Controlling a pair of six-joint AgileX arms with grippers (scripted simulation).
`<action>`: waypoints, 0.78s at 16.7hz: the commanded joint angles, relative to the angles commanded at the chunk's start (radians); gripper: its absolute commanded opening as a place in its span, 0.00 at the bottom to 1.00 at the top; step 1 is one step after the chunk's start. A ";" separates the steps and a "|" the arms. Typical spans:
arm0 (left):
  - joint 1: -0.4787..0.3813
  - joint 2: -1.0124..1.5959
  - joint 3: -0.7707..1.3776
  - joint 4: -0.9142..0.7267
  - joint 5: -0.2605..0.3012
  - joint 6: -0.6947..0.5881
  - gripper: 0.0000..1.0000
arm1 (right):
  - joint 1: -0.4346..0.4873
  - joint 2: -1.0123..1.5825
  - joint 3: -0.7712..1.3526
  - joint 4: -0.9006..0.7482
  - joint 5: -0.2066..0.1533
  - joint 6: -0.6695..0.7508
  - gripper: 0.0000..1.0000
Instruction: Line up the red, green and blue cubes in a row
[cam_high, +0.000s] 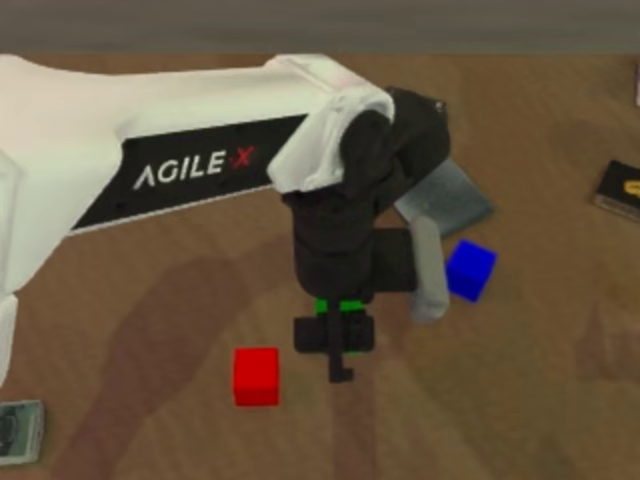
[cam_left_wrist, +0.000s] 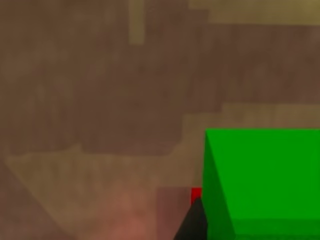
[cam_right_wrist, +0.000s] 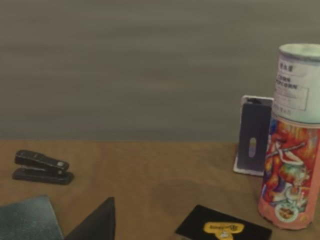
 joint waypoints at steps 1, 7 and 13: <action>0.000 0.000 0.000 0.000 0.000 0.000 0.00 | 0.000 0.000 0.000 0.000 0.000 0.000 1.00; 0.003 0.048 -0.058 0.109 0.000 -0.004 0.00 | 0.000 0.000 0.000 0.000 0.000 0.000 1.00; -0.005 0.106 -0.130 0.237 0.001 -0.004 0.00 | 0.000 0.000 0.000 0.000 0.000 0.000 1.00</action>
